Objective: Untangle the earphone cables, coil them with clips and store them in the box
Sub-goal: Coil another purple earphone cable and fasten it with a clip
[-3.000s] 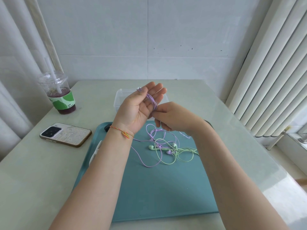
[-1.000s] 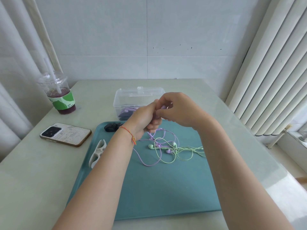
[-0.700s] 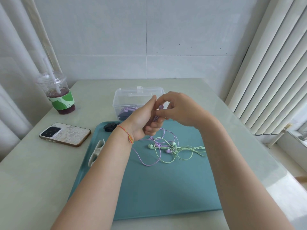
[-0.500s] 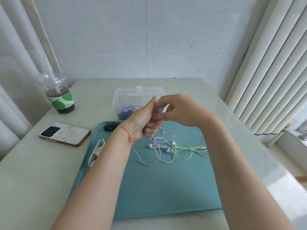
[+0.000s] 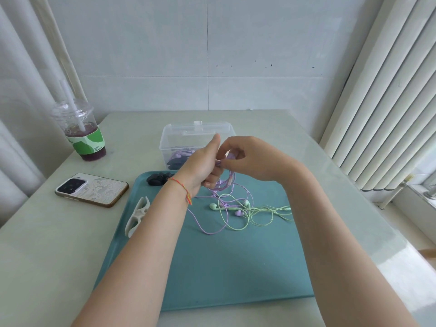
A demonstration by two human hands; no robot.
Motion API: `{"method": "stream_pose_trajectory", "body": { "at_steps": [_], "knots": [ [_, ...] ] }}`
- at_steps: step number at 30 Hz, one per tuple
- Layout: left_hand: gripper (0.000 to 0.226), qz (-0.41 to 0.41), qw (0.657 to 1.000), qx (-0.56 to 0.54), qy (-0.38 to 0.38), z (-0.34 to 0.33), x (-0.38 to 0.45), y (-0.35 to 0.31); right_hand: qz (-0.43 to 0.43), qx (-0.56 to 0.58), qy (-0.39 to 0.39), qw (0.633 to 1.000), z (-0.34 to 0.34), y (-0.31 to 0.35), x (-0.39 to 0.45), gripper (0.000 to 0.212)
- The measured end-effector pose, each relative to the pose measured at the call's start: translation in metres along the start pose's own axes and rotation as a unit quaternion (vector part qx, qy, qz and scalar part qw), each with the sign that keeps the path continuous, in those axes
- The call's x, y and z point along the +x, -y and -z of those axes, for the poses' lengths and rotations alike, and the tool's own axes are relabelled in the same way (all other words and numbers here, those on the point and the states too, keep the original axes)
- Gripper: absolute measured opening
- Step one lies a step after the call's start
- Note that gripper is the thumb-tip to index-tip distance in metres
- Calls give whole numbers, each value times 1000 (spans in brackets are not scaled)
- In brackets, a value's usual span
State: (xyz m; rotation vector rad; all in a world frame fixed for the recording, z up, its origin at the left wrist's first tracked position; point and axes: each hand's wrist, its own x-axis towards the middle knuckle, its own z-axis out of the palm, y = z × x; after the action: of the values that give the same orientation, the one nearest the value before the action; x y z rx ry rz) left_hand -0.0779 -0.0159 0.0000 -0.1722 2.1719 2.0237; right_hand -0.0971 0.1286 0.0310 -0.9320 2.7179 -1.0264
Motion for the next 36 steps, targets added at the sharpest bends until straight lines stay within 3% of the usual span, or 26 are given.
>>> {"method": "stream_pose_trajectory", "body": {
  "at_steps": [5,17,21,28,31,36],
  "knots": [
    [79,12,998,-35,59,4,-2,0,4,41,10,999,-6,1,2,15],
    [77,-21,995,-73,71,-1,5,2,-21,-7,7,1000,-3,-3,3,13],
    [63,-32,995,-79,50,-1,9,5,-33,-1,-28,999,-5,-6,4,10],
    [19,-70,995,-73,-18,5,14,9,-36,33,-92,995,-5,-12,7,8],
    [11,-104,991,-80,-16,11,12,11,-40,67,-121,990,-3,-16,7,7],
    [10,-131,989,-36,-66,11,8,12,-48,115,-106,987,-5,-18,7,6]
  ]
}}
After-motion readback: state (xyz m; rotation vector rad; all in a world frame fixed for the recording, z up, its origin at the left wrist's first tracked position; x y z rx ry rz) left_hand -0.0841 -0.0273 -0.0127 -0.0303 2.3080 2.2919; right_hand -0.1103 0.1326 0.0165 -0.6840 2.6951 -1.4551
